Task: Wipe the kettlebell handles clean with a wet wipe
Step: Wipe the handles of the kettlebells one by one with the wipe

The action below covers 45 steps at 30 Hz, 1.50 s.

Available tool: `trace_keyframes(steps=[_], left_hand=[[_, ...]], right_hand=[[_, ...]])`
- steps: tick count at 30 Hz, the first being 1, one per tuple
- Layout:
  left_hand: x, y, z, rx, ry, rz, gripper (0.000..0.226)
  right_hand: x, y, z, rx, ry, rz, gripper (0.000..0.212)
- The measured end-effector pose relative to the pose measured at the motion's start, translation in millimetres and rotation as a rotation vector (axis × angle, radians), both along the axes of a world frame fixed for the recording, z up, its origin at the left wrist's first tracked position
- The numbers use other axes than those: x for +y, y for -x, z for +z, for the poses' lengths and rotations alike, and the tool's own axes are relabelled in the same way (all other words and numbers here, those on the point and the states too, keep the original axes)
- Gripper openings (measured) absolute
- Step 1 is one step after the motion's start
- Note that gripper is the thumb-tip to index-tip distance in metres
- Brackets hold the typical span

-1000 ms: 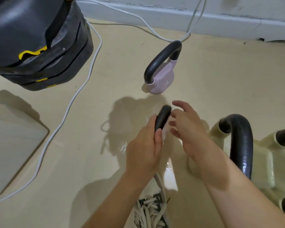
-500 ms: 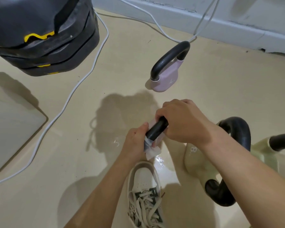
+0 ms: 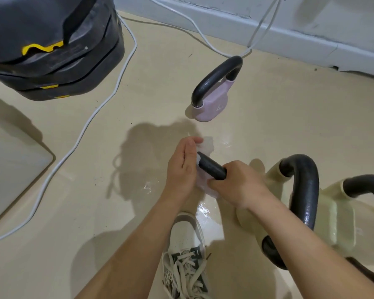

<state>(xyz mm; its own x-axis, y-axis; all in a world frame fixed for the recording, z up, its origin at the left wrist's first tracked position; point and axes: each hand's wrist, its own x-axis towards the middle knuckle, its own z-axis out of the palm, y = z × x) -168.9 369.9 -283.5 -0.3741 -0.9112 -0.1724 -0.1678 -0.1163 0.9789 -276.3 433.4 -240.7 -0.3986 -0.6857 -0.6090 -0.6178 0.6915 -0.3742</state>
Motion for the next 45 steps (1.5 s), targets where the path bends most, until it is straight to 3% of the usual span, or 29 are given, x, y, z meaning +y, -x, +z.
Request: trace_keyframes(steps=[8,11,15,20,23,28,30,33,37,42,45], left_hand=[[-17.9,36.1,9.1,-0.170,-0.092,-0.373,0.028],[-29.0,49.9,21.9,-0.236,-0.115,-0.625,0.026],[-41.8,58.4,36.0,-0.317,-0.127,-0.881,0.025],[-37.9,57.3,39.9,-0.351,-0.082,-0.869,0.025],[-36.3,47.7,41.1,-0.270,-0.147,-0.790,0.038],[-31.1,24.0,41.7,-0.081,-0.227,-0.547,0.040],[-25.7,20.5,39.2,-0.086,-0.209,-0.475,0.033],[-21.9,23.2,37.7,-0.187,-0.255,-0.367,0.019],[-23.7,28.1,37.2,-0.268,-0.251,-0.363,0.013],[-22.3,27.7,38.9,-0.318,-0.152,-0.273,0.017],[-21.3,21.4,37.4,-0.324,-0.151,-0.240,0.012]], right_hand=[[15.2,-27.8,-1.7,-0.625,0.243,-0.695,0.016],[6.5,-47.8,-6.6,-0.744,0.371,-0.978,0.009],[-7.3,-62.5,-6.4,-0.875,0.446,-1.204,0.023],[-3.4,-63.2,-5.1,-0.919,0.494,-1.160,0.029],[13.1,-54.3,3.6,-0.897,0.449,-1.079,0.046],[13.1,-6.3,31.4,-0.442,0.595,-1.026,0.059],[-5.6,19.0,32.4,-0.376,0.608,-0.832,0.055],[-30.1,38.1,22.5,-0.338,0.411,-0.569,0.043],[-20.9,22.4,11.7,-0.231,0.314,-0.510,0.028],[3.6,-14.7,17.7,-0.454,0.509,-0.764,0.009],[7.7,-22.0,20.4,-0.575,0.470,-0.735,0.019]])
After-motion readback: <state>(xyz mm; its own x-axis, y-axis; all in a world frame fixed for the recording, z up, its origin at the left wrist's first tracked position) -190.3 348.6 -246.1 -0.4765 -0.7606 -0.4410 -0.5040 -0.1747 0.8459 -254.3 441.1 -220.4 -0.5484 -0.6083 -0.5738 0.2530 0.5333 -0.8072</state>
